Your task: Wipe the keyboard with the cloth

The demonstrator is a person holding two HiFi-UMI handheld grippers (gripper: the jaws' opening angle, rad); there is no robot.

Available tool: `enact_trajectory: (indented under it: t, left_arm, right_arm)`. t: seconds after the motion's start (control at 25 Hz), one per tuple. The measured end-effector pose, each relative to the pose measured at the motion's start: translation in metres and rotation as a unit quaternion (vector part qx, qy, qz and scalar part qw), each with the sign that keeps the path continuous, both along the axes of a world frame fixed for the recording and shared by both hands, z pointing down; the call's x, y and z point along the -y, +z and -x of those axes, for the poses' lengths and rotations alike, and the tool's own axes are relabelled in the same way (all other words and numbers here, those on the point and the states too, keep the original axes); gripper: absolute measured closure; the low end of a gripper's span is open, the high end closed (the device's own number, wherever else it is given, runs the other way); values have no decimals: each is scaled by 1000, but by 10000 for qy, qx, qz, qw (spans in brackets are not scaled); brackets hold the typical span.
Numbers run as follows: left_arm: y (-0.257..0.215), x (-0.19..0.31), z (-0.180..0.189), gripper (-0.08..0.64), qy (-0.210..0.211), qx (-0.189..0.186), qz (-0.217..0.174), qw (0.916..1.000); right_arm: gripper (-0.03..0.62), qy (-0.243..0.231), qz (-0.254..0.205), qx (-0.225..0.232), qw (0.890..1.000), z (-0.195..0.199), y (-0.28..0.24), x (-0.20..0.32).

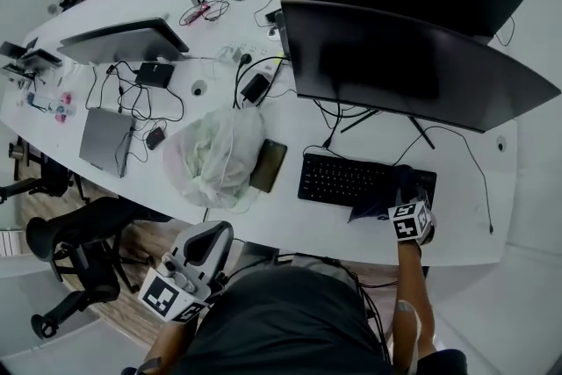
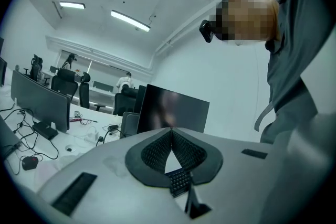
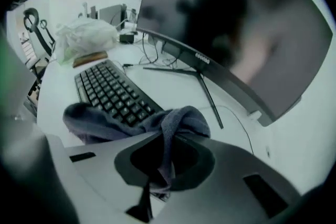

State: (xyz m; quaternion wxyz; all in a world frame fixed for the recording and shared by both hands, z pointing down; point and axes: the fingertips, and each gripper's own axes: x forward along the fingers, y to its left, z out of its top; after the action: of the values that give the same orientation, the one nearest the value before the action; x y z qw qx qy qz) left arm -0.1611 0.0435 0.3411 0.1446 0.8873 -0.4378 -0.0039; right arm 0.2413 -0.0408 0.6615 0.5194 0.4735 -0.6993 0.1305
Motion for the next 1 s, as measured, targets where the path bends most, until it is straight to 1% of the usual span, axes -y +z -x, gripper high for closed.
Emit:
enact_trajectory:
  t: [0.04,0.08,0.16,0.2,0.24,0.32,0.36,0.4,0.44,0.48,0.52,0.6,0.68,0.72,0.76,0.8,0.84,0.88,0.92,0.96,1.0]
  left_arm:
    - [0,1,-3,552,38,-11,-5,10000]
    - [0,3,-7,552,81,-19,-10,10000]
    - [-1,4,-15,552,185,-8,-32,9998]
    - [-2,4,-19,552,232,15,-35,9997]
    - [-3,4,-23,552,266,41,-25,9996]
    - [-6,4,-28,552,305,87,-8,9995]
    - [-8,4,-29,552,315,108,-15,9994]
    - [-9,4,-30,552,316,128,-30,9994]
    - [-11,3,-30,552,308,150,-44,9994]
    - [-11,1,-30,552,290,169,-55,9994]
    - [-11,0,-28,552,266,181,-57,9995]
    - [-8,0,-24,552,209,155,-25,9997]
    - [-5,1,-20,552,155,81,4,9998]
    - [-4,2,-19,552,138,47,2,9999]
    - [-4,2,-18,552,132,24,-7,9999]
    - [-3,3,-19,552,136,7,-17,9999]
    - [-2,3,-19,552,151,-7,-26,9999]
    - [-2,4,-20,552,175,-17,-33,9998]
    - [-1,5,-22,552,202,-24,-40,9998]
    - [0,7,-23,552,225,-30,-41,9997]
    - [1,8,-25,552,247,-37,-29,9997]
  right_arm:
    - [566,-133,-129,73,9998,15,-5,8]
    - [566,-379,-190,168,9990,40,-4,15]
    - [566,-1046,-77,376,9938,110,21,22]
    - [566,-1404,34,539,9886,153,34,21]
    - [566,-1786,148,740,9810,200,41,18]
    - [566,-2546,334,1133,9598,285,34,6]
    - [566,-2809,397,1229,9510,312,29,2]
    - [566,-2941,426,1231,9469,323,27,1]
    - [566,-2937,417,1182,9477,319,28,4]
    - [566,-2816,378,1137,9520,302,30,9]
    - [566,-2629,319,1107,9579,277,33,14]
    - [566,-2178,116,1015,9706,207,42,22]
    - [566,-1554,-103,868,9840,126,34,28]
    - [566,-1174,-132,707,9905,87,24,29]
    - [566,-777,-79,451,9959,49,17,27]
    - [566,-384,10,188,9991,15,13,23]
    - [566,-21,55,42,10000,-11,10,20]
    - [566,240,6,37,9997,-23,5,18]
    - [566,306,-118,103,9994,-19,-1,20]
    - [566,155,-254,181,9994,-2,-7,23]
    - [566,-157,-333,265,9990,27,-7,26]
